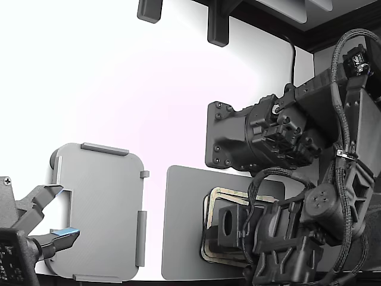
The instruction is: Move top rectangular frame to the holder.
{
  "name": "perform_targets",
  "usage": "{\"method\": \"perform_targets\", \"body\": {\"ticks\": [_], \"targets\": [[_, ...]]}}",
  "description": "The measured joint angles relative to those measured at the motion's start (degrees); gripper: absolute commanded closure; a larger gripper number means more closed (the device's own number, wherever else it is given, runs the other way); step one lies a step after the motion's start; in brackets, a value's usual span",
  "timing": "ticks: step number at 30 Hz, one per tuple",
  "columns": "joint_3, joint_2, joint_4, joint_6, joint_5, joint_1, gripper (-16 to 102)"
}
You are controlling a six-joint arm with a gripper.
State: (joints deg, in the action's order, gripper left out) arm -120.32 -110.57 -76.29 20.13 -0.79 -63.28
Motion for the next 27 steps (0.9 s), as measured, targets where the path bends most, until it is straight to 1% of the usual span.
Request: {"method": "perform_targets", "body": {"ticks": [4, 9, 19, 27], "targets": [[-0.7, 2.55, 1.14, 1.32, -0.7, 0.0, -11], [0.18, 4.57, 0.79, 1.41, -0.97, 0.0, 1], [1.58, 6.59, 0.62, 2.37, -1.14, 0.44, 13], [1.85, 7.29, 0.79, 1.41, 0.26, 1.23, 30]]}}
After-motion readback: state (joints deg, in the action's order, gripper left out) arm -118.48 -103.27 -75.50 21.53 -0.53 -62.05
